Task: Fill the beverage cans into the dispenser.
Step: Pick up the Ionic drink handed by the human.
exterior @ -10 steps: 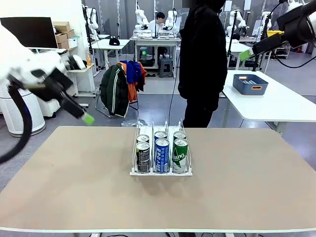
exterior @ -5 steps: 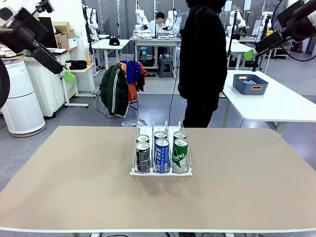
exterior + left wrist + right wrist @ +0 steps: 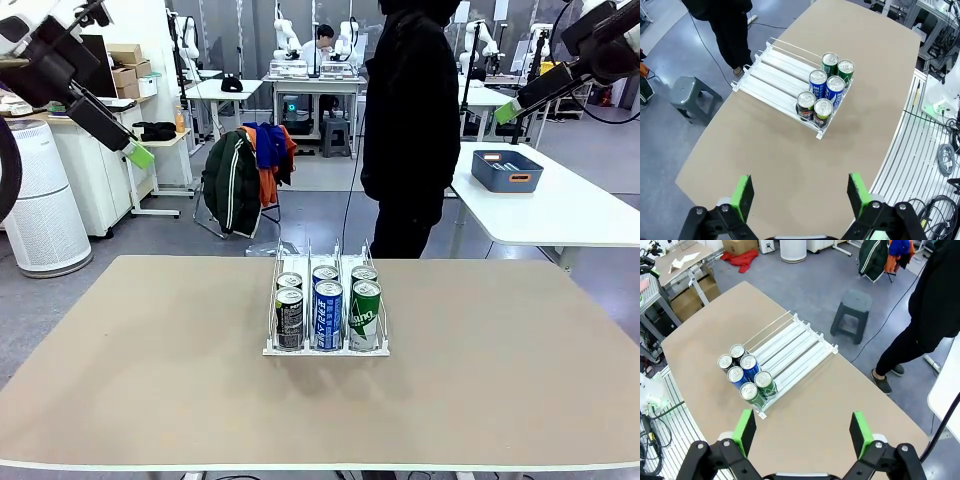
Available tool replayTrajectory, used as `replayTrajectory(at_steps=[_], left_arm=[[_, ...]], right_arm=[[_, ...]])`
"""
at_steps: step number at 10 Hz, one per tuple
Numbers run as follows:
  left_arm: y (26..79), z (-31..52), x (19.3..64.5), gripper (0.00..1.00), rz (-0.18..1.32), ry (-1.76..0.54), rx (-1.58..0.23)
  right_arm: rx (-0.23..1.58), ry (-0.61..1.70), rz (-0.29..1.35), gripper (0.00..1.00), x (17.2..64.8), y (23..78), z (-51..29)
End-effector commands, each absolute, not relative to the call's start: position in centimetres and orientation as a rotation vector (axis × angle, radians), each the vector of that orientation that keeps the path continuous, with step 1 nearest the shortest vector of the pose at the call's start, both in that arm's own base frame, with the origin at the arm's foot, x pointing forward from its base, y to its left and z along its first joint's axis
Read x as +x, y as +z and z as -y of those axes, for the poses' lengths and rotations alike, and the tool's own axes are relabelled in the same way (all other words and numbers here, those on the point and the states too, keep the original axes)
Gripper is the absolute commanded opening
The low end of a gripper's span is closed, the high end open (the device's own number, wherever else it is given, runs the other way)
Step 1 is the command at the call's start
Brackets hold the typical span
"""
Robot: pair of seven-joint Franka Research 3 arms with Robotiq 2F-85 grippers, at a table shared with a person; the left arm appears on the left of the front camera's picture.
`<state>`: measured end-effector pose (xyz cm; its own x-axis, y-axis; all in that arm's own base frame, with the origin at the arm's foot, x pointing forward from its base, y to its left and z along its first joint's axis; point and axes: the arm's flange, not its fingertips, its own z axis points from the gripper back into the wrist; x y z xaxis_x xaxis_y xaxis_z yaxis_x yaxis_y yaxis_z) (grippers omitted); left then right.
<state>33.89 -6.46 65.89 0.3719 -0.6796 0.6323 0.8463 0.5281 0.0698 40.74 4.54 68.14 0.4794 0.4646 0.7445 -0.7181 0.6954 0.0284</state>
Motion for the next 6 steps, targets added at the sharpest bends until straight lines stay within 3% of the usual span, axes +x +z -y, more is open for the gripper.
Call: replayTrajectory(at_steps=[1, 6], left_arm=[[65.9, 6.3, 33.8, 1.00, 0.654, -0.987, -0.295], [65.9, 6.3, 33.8, 1.00, 0.654, -0.987, -0.295]], right_arm=[[0.359, 0.758, 0.740, 1.00, 40.1, 68.9, -3.9], [0.284, 0.825, 0.651, 1.00, 38.2, 74.0, -3.7]])
